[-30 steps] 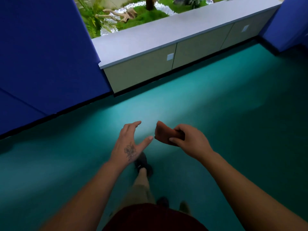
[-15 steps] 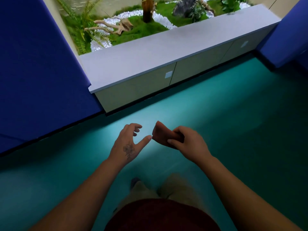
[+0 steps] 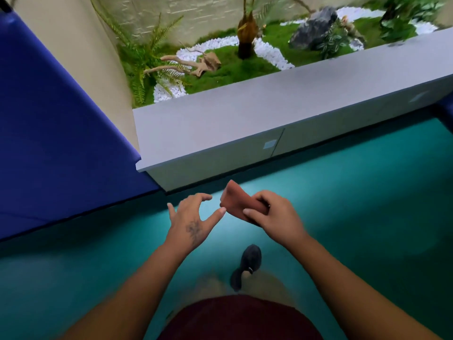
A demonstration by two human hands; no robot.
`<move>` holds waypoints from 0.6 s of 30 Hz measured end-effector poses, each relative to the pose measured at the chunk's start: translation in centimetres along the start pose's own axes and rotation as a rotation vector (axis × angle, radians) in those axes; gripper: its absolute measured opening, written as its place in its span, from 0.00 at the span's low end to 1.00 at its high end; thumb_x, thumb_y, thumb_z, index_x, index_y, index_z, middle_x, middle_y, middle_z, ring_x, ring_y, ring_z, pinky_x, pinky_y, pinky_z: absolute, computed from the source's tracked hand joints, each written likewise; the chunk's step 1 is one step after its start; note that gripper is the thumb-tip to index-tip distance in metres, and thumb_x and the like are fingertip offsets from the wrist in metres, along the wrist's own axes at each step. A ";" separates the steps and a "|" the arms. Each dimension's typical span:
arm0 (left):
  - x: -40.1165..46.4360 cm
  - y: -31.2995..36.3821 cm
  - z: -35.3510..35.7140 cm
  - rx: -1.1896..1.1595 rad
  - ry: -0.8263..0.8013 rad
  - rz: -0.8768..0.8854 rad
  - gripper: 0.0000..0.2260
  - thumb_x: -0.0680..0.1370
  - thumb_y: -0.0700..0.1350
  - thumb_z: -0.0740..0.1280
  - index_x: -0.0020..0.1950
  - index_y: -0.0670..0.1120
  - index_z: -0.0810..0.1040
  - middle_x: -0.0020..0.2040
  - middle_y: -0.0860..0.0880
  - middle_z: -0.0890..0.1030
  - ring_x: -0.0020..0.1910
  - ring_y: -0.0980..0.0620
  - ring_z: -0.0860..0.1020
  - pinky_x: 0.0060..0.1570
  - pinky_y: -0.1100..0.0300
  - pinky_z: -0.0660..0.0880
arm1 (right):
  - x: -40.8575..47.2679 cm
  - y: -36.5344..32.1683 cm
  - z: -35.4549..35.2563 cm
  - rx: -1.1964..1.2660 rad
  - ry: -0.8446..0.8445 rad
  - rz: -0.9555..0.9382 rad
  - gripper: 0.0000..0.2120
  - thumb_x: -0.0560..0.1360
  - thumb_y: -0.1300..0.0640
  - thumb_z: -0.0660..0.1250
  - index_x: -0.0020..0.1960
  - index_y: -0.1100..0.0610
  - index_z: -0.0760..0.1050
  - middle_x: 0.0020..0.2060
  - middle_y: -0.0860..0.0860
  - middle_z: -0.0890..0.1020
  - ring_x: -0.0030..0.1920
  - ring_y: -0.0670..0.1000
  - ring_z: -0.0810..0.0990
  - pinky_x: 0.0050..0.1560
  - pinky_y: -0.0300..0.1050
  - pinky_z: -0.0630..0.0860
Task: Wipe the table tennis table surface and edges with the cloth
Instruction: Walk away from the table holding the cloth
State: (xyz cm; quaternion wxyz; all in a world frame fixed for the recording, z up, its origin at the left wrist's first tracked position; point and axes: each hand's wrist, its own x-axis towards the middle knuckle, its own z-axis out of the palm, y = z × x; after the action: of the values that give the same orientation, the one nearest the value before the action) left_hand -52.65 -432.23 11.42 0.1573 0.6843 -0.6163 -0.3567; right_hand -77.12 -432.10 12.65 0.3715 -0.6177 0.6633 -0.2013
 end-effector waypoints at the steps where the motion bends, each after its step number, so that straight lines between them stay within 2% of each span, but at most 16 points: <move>1: 1.3 1.1 0.2 -0.003 0.030 -0.003 0.21 0.78 0.67 0.69 0.66 0.58 0.78 0.64 0.61 0.77 0.74 0.53 0.72 0.83 0.35 0.41 | 1.6 0.0 -0.6 0.010 -0.011 -0.010 0.09 0.72 0.44 0.74 0.49 0.43 0.77 0.43 0.39 0.82 0.45 0.41 0.80 0.46 0.51 0.79; 4: 4.6 3.9 0.6 -0.087 0.068 -0.044 0.19 0.78 0.66 0.71 0.64 0.58 0.80 0.65 0.60 0.77 0.73 0.52 0.71 0.83 0.35 0.48 | 6.4 -0.5 -2.0 0.043 -0.032 -0.027 0.11 0.72 0.43 0.75 0.50 0.43 0.78 0.44 0.38 0.83 0.46 0.41 0.81 0.47 0.51 0.80; 6: 6.4 4.8 0.6 -0.194 0.078 -0.080 0.17 0.79 0.64 0.72 0.63 0.57 0.80 0.64 0.57 0.78 0.70 0.51 0.73 0.80 0.39 0.60 | 9.0 -1.1 -2.6 0.065 -0.047 -0.045 0.10 0.72 0.43 0.75 0.50 0.43 0.78 0.44 0.37 0.83 0.45 0.39 0.81 0.46 0.49 0.80; 8: 8.3 5.4 0.2 -0.273 0.067 -0.122 0.18 0.79 0.63 0.72 0.63 0.54 0.80 0.63 0.54 0.77 0.68 0.50 0.74 0.72 0.46 0.70 | 11.6 -2.0 -2.9 0.092 -0.065 -0.072 0.09 0.72 0.43 0.74 0.49 0.41 0.77 0.45 0.36 0.83 0.45 0.39 0.81 0.42 0.44 0.77; 10: 10.5 5.6 -0.3 -0.304 0.071 -0.175 0.19 0.80 0.63 0.72 0.62 0.51 0.81 0.63 0.53 0.77 0.67 0.51 0.74 0.69 0.49 0.72 | 14.1 -3.2 -2.9 0.117 -0.075 -0.094 0.08 0.72 0.43 0.74 0.47 0.41 0.76 0.45 0.36 0.83 0.44 0.40 0.81 0.40 0.41 0.74; 12: 13.1 5.4 -1.0 -0.375 0.102 -0.224 0.15 0.80 0.60 0.73 0.58 0.50 0.82 0.60 0.52 0.79 0.64 0.51 0.76 0.67 0.52 0.72 | 16.6 -4.1 -2.5 0.165 -0.085 -0.092 0.09 0.72 0.43 0.74 0.47 0.42 0.76 0.44 0.38 0.84 0.44 0.41 0.82 0.41 0.43 0.75; 16: 19.0 4.8 -3.5 -0.603 0.156 -0.288 0.12 0.79 0.59 0.74 0.48 0.51 0.82 0.49 0.52 0.85 0.48 0.57 0.82 0.57 0.54 0.76 | 22.4 -5.9 -1.1 0.225 -0.159 -0.054 0.11 0.71 0.42 0.74 0.48 0.44 0.77 0.43 0.42 0.84 0.39 0.43 0.81 0.38 0.47 0.76; 18: 22.4 4.0 -4.7 -0.679 0.171 -0.324 0.09 0.81 0.52 0.75 0.46 0.48 0.83 0.44 0.51 0.86 0.44 0.55 0.82 0.55 0.51 0.79 | 25.1 -6.9 -0.2 0.248 -0.181 -0.019 0.13 0.70 0.42 0.75 0.48 0.45 0.76 0.42 0.42 0.84 0.37 0.44 0.81 0.37 0.47 0.77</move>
State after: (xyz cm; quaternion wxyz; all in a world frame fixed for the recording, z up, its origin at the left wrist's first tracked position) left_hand -52.65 -455.47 10.69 0.3673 0.7091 -0.3316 -0.5023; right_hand -71.68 -457.57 11.62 0.5012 -0.5890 0.5912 -0.2289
